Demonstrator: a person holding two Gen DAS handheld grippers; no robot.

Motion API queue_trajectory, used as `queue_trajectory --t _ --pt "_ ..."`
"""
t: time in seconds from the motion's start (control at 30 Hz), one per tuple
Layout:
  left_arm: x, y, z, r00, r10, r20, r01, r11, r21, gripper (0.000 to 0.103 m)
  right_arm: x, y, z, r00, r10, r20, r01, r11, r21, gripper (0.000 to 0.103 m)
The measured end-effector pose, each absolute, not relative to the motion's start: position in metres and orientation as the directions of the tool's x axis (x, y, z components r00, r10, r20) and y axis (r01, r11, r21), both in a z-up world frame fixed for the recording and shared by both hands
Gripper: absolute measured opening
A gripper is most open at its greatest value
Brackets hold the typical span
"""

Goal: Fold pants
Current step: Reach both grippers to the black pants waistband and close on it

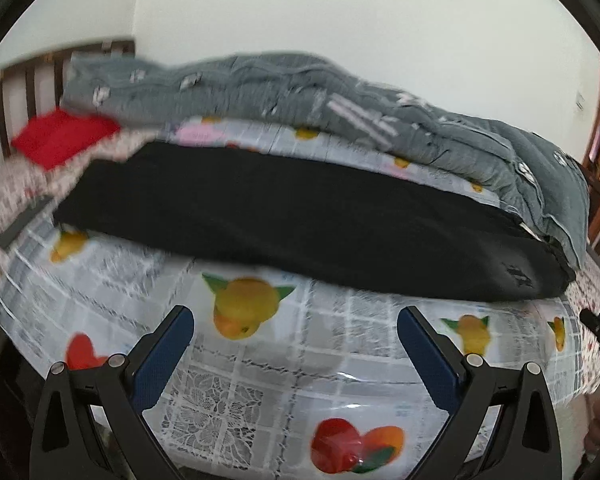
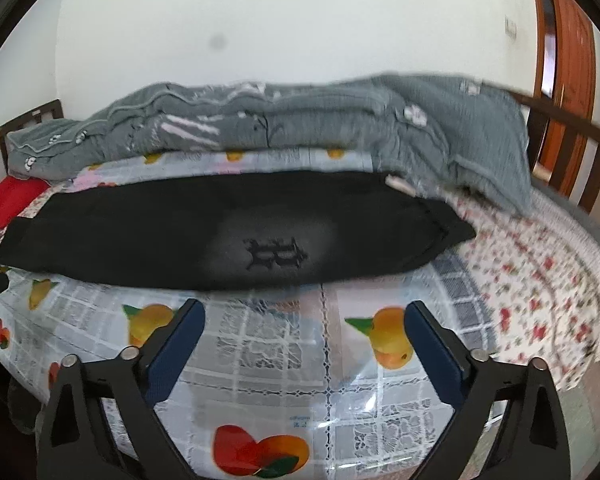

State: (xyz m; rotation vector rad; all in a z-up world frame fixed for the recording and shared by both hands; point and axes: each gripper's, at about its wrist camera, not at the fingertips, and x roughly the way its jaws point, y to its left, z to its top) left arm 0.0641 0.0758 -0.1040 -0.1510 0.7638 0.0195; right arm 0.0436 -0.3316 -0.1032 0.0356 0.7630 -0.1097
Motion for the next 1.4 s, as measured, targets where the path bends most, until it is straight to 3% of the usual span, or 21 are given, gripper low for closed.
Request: queue_trajectory --t 0.17,0.3,0.47,0.67,0.8,0.97,1.03,1.07,1.13,1.2,1.3,1.4 --pt "0.087 0.107 -0.137 0.697 -0.023 -0.716 -0.146 0.974 -0.173 0.097 0.062 -0.363 -0.132 0.682 -0.037 -0.730 0.137 0.988 0.077 0.073" --pt "0.099 0.132 -0.154 0.708 -0.023 -0.706 -0.198 0.953 -0.229 0.097 0.074 -0.382 -0.143 0.690 -0.036 -0.723 0.161 0.981 0.105 0.072" --pt "0.116 0.162 -0.172 0.715 -0.084 -0.695 -0.238 0.905 -0.354 0.089 0.095 -0.401 -0.154 0.687 -0.033 -0.726 0.203 0.968 0.148 0.072" --pt "0.142 0.179 -0.172 0.744 -0.062 -0.665 -0.270 0.883 -0.385 0.089 0.121 -0.420 -0.167 0.672 0.038 -0.740 0.241 0.933 0.267 0.072" --pt "0.158 0.202 -0.173 0.738 -0.039 -0.673 -0.334 0.846 -0.416 0.082 0.134 -0.427 -0.172 0.673 0.054 -0.738 0.264 0.914 0.308 0.073" --pt "0.179 0.223 -0.173 0.710 0.031 -0.704 -0.422 0.818 -0.391 0.069 0.148 -0.424 -0.175 0.668 0.027 -0.744 0.271 0.922 0.277 0.073" --pt "0.183 0.228 -0.173 0.692 0.056 -0.720 -0.449 0.815 -0.368 0.057 0.153 -0.422 -0.176 0.662 0.007 -0.749 0.279 0.926 0.255 0.072" --pt "0.184 0.229 -0.173 0.678 0.077 -0.731 -0.467 0.813 -0.348 0.051 0.155 -0.422 -0.176 0.662 -0.001 -0.750 0.280 0.928 0.246 0.067" --pt "0.185 0.233 -0.172 0.648 0.123 -0.751 -0.507 0.806 -0.305 0.023 0.158 -0.418 -0.175 0.655 -0.023 -0.755 0.283 0.934 0.217 0.052" --pt "0.184 0.236 -0.167 0.637 0.157 -0.754 -0.520 0.810 -0.271 0.011 0.157 -0.416 -0.170 0.657 -0.049 -0.752 0.282 0.941 0.185 0.032" --pt "0.178 0.235 -0.146 0.675 0.172 -0.718 -0.463 0.856 -0.231 0.010 0.149 -0.416 -0.153 0.693 -0.043 -0.719 0.251 0.950 0.186 0.027" --pt "0.173 0.238 -0.123 0.720 0.156 -0.677 -0.439 0.857 -0.270 0.010 0.146 -0.416 -0.130 0.733 -0.025 -0.679 0.225 0.952 0.208 0.026"
